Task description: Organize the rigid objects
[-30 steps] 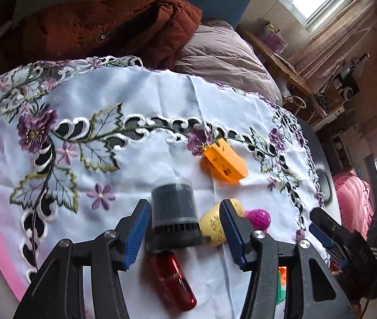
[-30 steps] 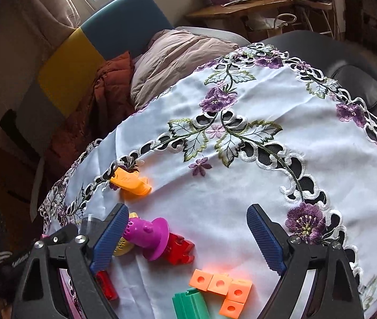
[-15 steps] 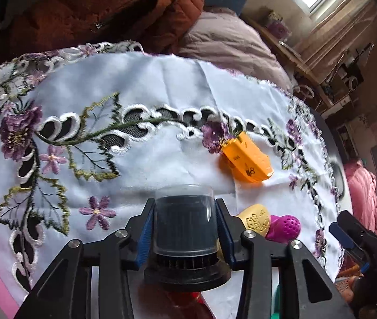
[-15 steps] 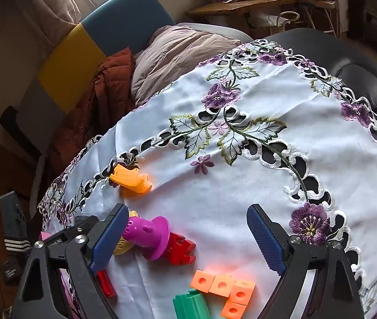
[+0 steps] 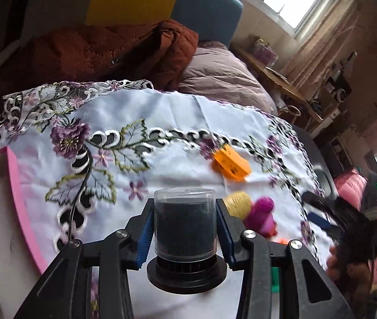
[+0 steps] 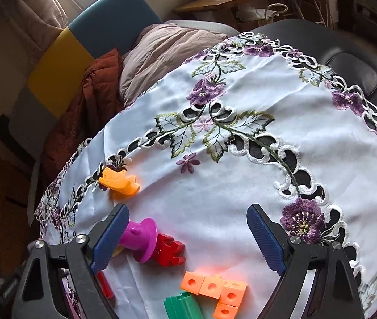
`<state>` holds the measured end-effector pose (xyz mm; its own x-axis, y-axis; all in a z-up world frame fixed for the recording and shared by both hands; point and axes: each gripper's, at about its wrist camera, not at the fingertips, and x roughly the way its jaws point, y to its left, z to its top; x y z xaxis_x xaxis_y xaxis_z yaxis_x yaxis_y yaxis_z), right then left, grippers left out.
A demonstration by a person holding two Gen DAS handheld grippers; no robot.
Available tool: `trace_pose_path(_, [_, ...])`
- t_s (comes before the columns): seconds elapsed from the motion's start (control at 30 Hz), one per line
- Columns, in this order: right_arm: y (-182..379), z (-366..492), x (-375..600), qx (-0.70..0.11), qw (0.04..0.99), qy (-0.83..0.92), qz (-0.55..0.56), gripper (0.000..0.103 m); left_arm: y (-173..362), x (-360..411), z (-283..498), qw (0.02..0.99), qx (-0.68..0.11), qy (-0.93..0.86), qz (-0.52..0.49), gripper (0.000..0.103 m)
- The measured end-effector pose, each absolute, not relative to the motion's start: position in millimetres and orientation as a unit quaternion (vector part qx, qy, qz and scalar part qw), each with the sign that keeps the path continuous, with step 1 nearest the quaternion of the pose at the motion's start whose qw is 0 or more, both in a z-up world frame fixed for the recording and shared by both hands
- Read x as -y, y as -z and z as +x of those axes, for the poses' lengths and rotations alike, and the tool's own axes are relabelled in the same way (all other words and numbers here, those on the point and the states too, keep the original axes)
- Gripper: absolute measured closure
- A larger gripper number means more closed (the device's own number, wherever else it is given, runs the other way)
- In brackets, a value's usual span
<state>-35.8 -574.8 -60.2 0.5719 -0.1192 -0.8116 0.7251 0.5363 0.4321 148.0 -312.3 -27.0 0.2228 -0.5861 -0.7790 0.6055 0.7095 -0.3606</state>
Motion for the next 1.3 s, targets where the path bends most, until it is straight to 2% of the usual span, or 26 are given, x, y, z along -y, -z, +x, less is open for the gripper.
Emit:
trace_pose_path(0.33, [65.7,-31.7,568.8,-0.388,0.791,0.235,0.411,0.012,62.5,271.8,30.5,0.750,-0.507,0.416,0.090,0.060])
trace_pose_path(0.4, [68.6,-28.9,564.8,-0.397,0.789,0.214,0.417,0.015,68.3,269.2,19.2,0.754,-0.496,0.420,0.091,0.060])
trace_pose_path(0.5, [69.4,-24.4,553.9,-0.418,0.787,0.185,0.414,0.033,67.4,271.3,12.9,0.763,-0.481,0.419,0.104,0.060])
trace_pose_path(0.53, [67.3,-24.0,549.9,-0.425,0.787,0.179,0.409,0.043,68.7,272.5,15.4,0.764,-0.482,0.418,0.102,0.060])
trace_pose_path(0.57, [64.9,-24.2,546.2,-0.431,0.788,0.173,0.403,0.045,70.1,272.7,17.5,0.763,-0.484,0.417,0.097,0.060])
trace_pose_path(0.87, [43.8,-51.8,528.3,-0.499,0.791,0.166,0.313,0.045,81.7,274.4,25.9,0.759,-0.498,0.411,0.080,0.060])
trace_pose_path(1.2, [43.9,-58.0,498.2,-0.538,0.777,0.123,0.302,0.045,82.9,272.2,25.6,0.763,-0.494,0.411,0.071,0.060])
trace_pose_path(1.3, [61.1,-43.3,485.5,-0.569,0.766,0.121,0.274,0.045,83.4,272.6,24.9,0.764,-0.492,0.410,0.073,0.060])
